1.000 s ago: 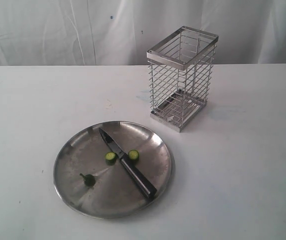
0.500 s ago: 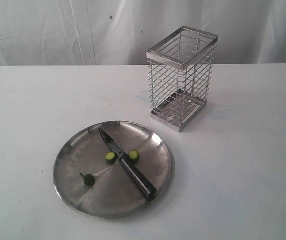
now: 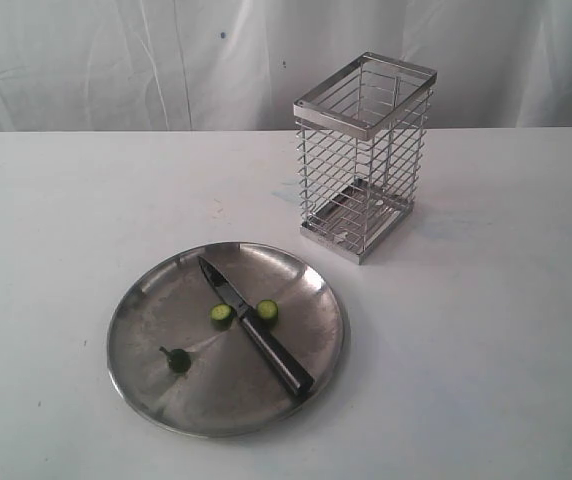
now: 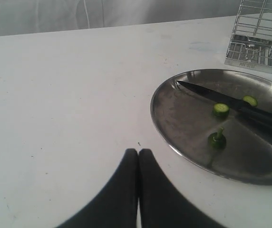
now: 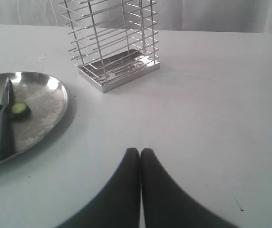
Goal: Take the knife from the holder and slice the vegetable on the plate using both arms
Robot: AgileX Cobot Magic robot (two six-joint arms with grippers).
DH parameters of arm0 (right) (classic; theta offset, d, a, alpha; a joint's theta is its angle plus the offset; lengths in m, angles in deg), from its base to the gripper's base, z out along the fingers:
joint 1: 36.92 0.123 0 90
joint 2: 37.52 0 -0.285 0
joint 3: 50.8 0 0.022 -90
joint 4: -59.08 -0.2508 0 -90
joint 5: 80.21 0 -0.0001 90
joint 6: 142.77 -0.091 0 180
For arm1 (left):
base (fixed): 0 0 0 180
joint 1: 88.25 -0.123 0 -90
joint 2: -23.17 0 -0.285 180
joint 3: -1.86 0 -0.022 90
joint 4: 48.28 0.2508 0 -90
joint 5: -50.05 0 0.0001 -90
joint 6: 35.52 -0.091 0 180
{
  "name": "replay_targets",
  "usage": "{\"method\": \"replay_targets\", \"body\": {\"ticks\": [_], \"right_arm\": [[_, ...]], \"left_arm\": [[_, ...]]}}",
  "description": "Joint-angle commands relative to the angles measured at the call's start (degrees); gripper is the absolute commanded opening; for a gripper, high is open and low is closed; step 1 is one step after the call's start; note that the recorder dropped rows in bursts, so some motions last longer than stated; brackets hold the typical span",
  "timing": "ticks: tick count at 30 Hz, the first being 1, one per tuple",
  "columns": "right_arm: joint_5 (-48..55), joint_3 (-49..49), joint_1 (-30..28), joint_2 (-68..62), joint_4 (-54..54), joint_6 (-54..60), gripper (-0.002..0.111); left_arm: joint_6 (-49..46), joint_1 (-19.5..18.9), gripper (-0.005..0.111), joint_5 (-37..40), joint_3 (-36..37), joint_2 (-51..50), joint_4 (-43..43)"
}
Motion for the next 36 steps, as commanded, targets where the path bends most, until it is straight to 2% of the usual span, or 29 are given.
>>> {"method": "replay_targets", "body": {"ticks": [1,21,25,27,36], "right_arm": [[-0.3,-0.4,-0.3,0.4,-0.1,0.2,0.0],[-0.3,-0.4,-0.3,0.4,-0.1,0.2,0.0],[-0.3,-0.4,-10.0,0.4,-1.2,0.1,0.0],[-0.3,-0.4,-12.2,0.4,-1.2,0.1,0.0],[-0.3,-0.4,-12.8,0.4,-1.2,0.1,0.0]], "left_arm": [[0.5,0.4,0.0,-0.1,0.2,0.2,0.0],[0.9,0.2,0.0,-0.1,0.2,0.2,0.0],[0.9,0.2,0.0,-0.1,0.2,0.2,0.0],[0.9,0.2,0.0,-0.1,0.2,0.2,0.0],[0.9,0.2,0.0,-0.1,0.2,0.2,0.0]]}}
